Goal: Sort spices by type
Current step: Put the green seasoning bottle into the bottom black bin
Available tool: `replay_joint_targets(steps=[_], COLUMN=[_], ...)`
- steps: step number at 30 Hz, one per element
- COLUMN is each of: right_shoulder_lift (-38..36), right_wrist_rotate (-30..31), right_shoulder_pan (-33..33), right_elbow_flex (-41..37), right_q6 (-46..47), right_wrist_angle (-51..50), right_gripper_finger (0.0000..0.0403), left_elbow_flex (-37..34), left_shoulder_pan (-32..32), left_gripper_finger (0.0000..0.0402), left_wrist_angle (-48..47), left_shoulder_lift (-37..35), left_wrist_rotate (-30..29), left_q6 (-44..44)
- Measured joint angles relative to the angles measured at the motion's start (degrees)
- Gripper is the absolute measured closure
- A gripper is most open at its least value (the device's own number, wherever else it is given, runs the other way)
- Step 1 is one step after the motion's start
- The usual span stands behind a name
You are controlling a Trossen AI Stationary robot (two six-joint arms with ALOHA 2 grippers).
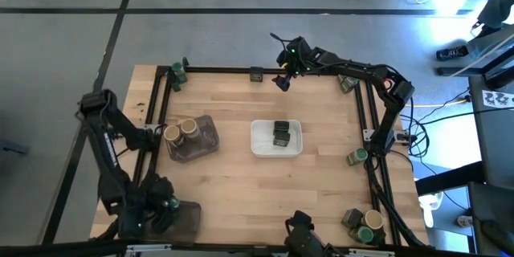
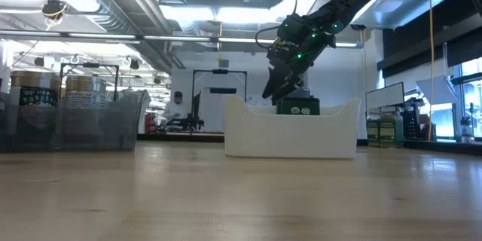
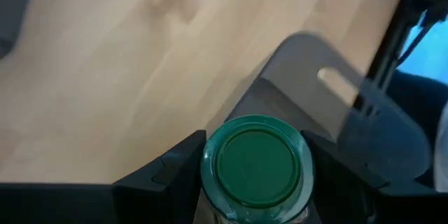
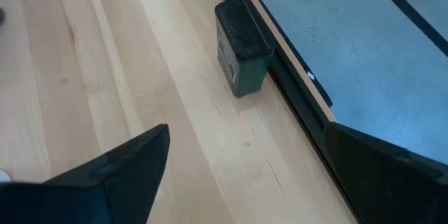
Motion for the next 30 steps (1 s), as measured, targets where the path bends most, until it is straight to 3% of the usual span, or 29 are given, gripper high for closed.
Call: replay_joint_targets(steps=[15, 24, 27, 30], right_shoulder_lift=[0.0, 0.0, 0.0, 0.0], right_wrist_rotate=[0.0, 0.0, 0.0, 0.0], right_shoulder_pan=[0.0, 0.0, 0.0, 0.0], right_elbow_flex=[0.1, 0.1, 0.1, 0.1], right_q6=[1.1, 1.6, 1.6, 1.5], right_wrist_angle=[2.9, 2.9, 2.9, 2.9], right_gripper_finger=[0.0027, 0.0027, 0.0027, 0.0027], left_elbow_flex=[0.1, 0.1, 0.1, 0.1], left_shoulder_pan=[-2.9, -2.9, -2.8, -2.8], left_gripper_finger=[0.0188, 0.0139, 0.0151, 0.0189], left_wrist_angle=[-4.7, -5.7, -5.8, -5.9], left_shoulder_lift=[3.0, 3.0, 3.0, 3.0], left_wrist_rotate=[-2.9, -2.4, -2.0, -2.0], left_q6=[1.5, 2.6, 2.6, 2.6])
